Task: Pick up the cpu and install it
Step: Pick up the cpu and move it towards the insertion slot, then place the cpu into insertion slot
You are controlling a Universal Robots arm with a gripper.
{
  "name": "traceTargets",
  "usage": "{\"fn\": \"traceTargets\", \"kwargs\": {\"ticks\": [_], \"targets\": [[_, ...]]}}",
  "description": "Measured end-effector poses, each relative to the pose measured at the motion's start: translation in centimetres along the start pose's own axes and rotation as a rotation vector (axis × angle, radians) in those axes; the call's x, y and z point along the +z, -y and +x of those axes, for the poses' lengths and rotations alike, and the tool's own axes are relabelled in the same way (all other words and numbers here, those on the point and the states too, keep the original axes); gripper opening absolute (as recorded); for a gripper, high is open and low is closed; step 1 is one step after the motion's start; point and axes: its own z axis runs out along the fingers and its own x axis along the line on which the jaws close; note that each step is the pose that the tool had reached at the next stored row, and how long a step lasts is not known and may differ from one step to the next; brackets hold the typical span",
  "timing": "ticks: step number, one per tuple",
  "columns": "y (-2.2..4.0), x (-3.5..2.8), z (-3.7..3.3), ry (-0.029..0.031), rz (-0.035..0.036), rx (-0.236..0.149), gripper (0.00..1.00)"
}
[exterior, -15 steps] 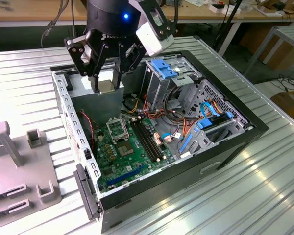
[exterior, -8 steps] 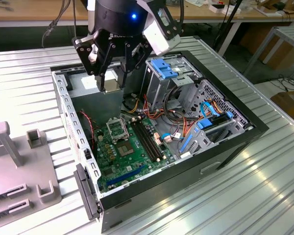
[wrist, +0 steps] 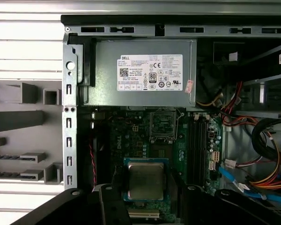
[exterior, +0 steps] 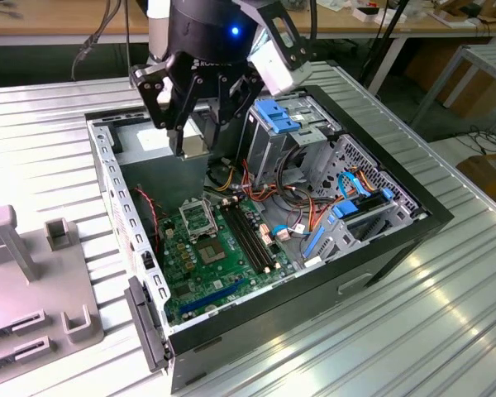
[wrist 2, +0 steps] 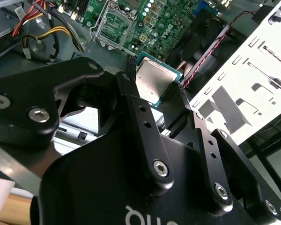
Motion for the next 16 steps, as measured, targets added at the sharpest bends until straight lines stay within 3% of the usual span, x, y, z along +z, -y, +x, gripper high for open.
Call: {"fn": "traceTargets", "kwargs": {"ticks": [3,16], "targets": [[0.02,0.00,-0.61,0.0001,-0.0001,0.000,0.47],[0.02,-0.02,-1.12,0.0001,-0.0001,0.000,0.47]]}}
